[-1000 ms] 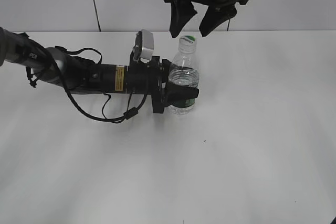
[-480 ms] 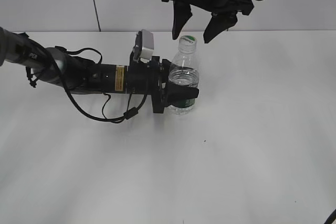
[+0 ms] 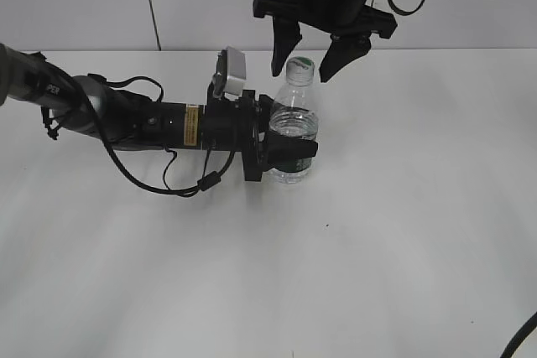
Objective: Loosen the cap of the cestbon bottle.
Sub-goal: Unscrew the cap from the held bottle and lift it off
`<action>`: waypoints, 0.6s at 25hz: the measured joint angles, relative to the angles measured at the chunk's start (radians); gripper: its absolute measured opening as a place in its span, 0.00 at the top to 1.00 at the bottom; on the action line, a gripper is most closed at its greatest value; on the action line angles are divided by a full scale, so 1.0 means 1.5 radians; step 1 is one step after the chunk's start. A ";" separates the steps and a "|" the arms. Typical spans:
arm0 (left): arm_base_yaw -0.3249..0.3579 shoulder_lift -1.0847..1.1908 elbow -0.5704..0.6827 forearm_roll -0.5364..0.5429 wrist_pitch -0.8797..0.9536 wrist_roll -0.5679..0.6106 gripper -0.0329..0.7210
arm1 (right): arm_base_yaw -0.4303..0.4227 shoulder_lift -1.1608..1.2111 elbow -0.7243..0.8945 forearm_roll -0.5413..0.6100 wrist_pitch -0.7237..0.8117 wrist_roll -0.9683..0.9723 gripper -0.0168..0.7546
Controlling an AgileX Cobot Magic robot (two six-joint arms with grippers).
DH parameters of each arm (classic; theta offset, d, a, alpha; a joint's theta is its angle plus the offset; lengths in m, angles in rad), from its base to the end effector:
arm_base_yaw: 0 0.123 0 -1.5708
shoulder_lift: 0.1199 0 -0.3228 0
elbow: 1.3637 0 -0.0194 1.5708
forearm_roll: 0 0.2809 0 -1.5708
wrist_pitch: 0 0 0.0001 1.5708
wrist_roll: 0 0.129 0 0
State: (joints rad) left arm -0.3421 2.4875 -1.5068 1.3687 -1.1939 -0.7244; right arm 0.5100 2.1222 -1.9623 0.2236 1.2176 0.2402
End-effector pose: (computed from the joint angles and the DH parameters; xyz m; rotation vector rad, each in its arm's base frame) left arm 0.4482 -0.2843 0.0586 1.2649 1.4000 -1.1252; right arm 0.4391 0.2764 0.2537 -0.3242 2.9099 0.4532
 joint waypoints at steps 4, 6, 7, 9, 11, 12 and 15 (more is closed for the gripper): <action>0.000 0.000 0.000 0.000 0.000 0.000 0.41 | 0.001 0.000 0.000 0.000 0.000 0.000 0.45; 0.000 0.000 0.000 0.000 0.000 0.000 0.41 | 0.002 0.000 0.000 -0.001 0.000 0.000 0.54; 0.000 0.000 0.000 0.000 0.000 -0.001 0.41 | 0.002 0.000 0.000 -0.002 0.000 0.000 0.58; 0.000 0.000 0.000 0.000 0.000 -0.001 0.41 | 0.002 0.000 0.000 -0.005 0.001 0.000 0.58; 0.000 0.000 0.000 0.000 0.000 -0.001 0.41 | 0.002 0.000 0.000 -0.009 0.001 0.000 0.58; 0.000 0.000 0.000 0.000 0.000 -0.002 0.41 | 0.002 0.000 0.000 -0.011 0.001 -0.004 0.58; 0.000 0.000 0.000 0.000 0.000 -0.002 0.41 | 0.002 0.000 0.000 -0.012 0.001 -0.034 0.58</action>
State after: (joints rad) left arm -0.3421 2.4875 -1.5068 1.3687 -1.1939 -0.7272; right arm 0.5129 2.1222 -1.9623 0.2058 1.2186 0.1891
